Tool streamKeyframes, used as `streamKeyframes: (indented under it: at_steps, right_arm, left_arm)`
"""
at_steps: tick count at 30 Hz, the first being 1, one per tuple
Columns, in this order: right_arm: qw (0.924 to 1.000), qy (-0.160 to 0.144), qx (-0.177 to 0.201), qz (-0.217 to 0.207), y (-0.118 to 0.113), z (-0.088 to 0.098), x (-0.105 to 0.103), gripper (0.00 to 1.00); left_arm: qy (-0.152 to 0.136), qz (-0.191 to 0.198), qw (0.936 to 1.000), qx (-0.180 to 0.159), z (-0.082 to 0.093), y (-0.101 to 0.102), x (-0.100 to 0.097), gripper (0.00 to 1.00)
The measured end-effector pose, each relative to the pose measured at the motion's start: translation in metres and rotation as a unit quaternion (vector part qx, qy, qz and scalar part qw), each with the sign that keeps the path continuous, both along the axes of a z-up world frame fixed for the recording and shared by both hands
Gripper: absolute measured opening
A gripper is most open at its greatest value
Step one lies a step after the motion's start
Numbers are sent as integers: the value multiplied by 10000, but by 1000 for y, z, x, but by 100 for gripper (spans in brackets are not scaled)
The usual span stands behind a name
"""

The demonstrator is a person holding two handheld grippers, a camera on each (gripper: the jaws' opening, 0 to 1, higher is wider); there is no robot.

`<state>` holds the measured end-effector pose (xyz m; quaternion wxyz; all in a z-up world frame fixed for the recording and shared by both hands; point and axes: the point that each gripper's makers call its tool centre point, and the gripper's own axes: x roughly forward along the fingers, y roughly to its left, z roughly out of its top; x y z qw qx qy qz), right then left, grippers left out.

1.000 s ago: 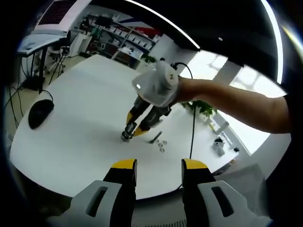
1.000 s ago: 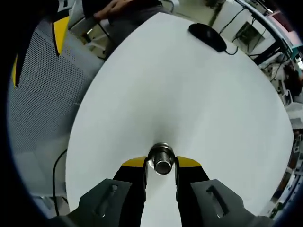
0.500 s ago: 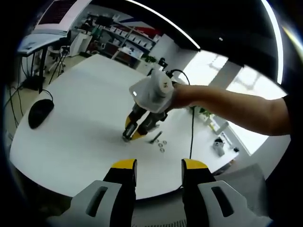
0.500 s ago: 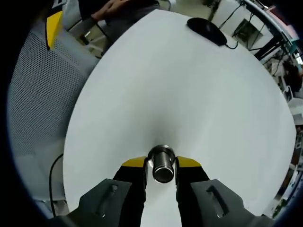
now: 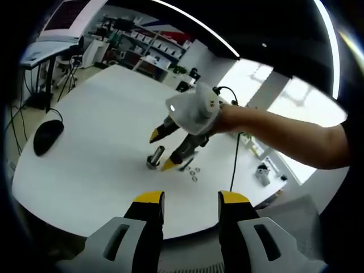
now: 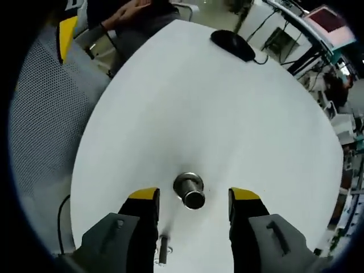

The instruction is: Place the washer onto the threaded stud by aligning its center hole with the stud, sliding it down to the base, and recovering from edge contact or off-axis alignment until the washer reaches the visible bottom stop.

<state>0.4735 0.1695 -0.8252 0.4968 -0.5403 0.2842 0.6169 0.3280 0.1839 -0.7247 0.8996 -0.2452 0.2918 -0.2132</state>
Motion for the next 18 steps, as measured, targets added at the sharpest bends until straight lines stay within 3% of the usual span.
streamKeyframes:
  at_steps: [6,12,18]
  right_arm:
    - [9951,98,758,-631,-12,32,-7,50]
    - [9847,150,1193,-1263,-39,51,-17,50]
    - [9630,330,1702,-2063,-64,61,-32,50]
  left_arm:
    - [9,-44,10000,42,-1,-1,-1,36]
    - [-5,-85,9999,79,-1,-2,-2,36]
    - [-24,-110,9999,107,-1,-3,-4,36]
